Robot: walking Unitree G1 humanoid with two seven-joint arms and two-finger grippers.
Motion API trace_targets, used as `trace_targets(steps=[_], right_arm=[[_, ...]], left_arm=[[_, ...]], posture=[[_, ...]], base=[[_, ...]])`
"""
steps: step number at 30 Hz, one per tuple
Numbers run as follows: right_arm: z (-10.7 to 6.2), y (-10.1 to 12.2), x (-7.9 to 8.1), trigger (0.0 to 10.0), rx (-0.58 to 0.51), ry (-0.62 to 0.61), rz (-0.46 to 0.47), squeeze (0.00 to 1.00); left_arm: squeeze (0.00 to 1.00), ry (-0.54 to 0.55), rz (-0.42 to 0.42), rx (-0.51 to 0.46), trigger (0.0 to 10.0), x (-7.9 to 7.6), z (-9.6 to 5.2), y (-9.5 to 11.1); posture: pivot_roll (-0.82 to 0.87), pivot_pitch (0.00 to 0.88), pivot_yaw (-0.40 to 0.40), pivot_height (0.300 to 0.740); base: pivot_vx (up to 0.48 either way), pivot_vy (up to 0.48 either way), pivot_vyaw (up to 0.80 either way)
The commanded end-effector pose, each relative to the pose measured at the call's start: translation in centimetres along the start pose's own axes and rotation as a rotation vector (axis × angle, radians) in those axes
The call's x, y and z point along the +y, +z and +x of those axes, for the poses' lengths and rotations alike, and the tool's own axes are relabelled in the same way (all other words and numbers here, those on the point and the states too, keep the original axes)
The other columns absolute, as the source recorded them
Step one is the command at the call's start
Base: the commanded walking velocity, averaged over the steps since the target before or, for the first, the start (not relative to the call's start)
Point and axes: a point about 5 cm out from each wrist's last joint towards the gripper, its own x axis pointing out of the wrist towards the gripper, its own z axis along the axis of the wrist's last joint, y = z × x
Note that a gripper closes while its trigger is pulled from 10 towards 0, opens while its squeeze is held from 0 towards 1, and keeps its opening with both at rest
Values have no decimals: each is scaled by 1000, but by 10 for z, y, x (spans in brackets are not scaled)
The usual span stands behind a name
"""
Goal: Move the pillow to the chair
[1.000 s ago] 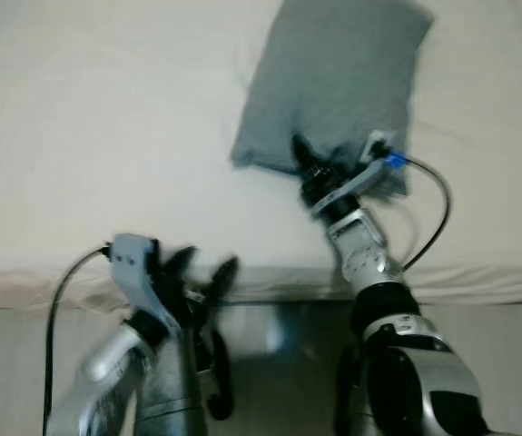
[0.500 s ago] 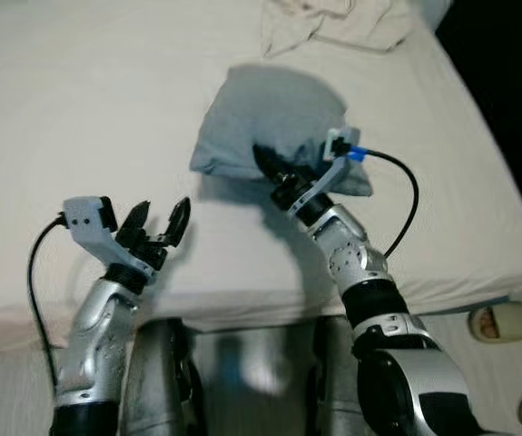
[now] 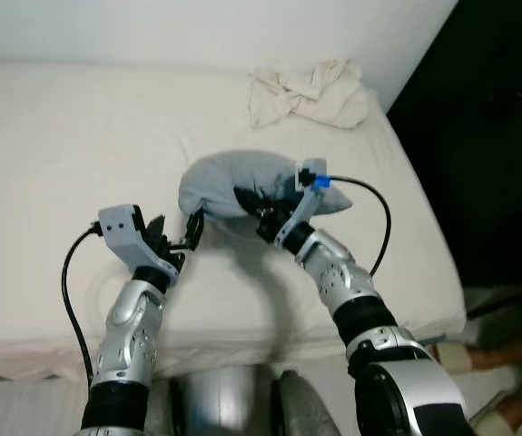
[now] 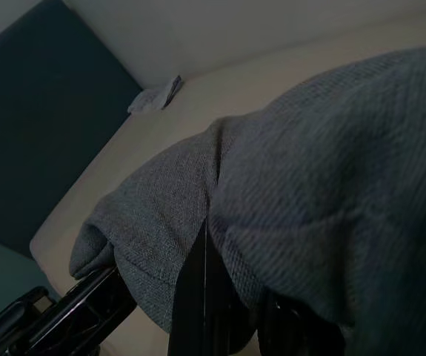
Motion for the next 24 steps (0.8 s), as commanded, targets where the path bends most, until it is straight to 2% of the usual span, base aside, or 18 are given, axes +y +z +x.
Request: trace_targets(steps=[1,5,6,7,8,9,10,13,15,17,18,22,23,24], right_arm=[[-1,1,1,0,-13,20,-22,0],[-4,-6,-6,0,14,-23,-31,0],[-7,-12,-9,1922,34,-43,-34,0],[-7,-12,-9,1922,34,-43,-34,0],[-10,-17,-11,3098,52,-58,-35,0],[-21,-36,-18,10000,106,-103,-35,0],[-21,-36,-18,10000,106,-103,-35,0],[-41,-66,-26,10000,221,-172,-40,0],[-50,-79,-28,10000,265,-186,-33,0],[-67,-98,-33,10000,348,-243,-36,0],[-67,-98,-33,10000,348,-243,-36,0],[-112,-137,-44,10000,516,-410,-11,0],[-112,-137,-44,10000,516,-410,-11,0],[-131,-148,-47,10000,565,-461,1,0]], left_arm=[[0,23,11,39,10000,3,-3,-11],[0,24,42,78,10000,5,-5,-23],[0,36,49,106,10000,9,-9,-30],[0,36,49,106,10000,9,-9,-30],[0,46,48,127,10000,13,-12,-35],[0,89,27,183,10000,26,-23,-50],[0,89,27,183,10000,26,-23,-50],[0,201,-15,252,10000,52,-43,-66],[0,257,-34,280,10000,64,-52,-72],[0,334,-8,345,10000,80,-69,-81],[0,334,-8,345,10000,80,-69,-81],[0,557,-86,440,10000,117,-117,-97],[0,557,-86,440,10000,117,-117,-97],[0,637,-89,497,10000,127,-139,-104]], posture=[[-88,88,-111,710],[-85,77,-113,730],[-82,67,-107,734],[-82,67,-107,734],[-82,67,-107,739],[-71,53,-99,740],[-71,53,-99,740],[-69,42,-92,740],[-65,37,-90,740],[-61,31,-87,740],[-61,31,-87,740],[-46,17,-80,740],[-46,17,-80,740],[-47,14,-77,740]], base=[[0,0,0],[0,0,0],[0,0,0],[0,0,0],[0,0,0],[0,0,0],[0,0,0],[0,0,0],[0,0,0],[0,0,0],[0,0,0],[0,0,800],[0,0,800],[0,0,800]])
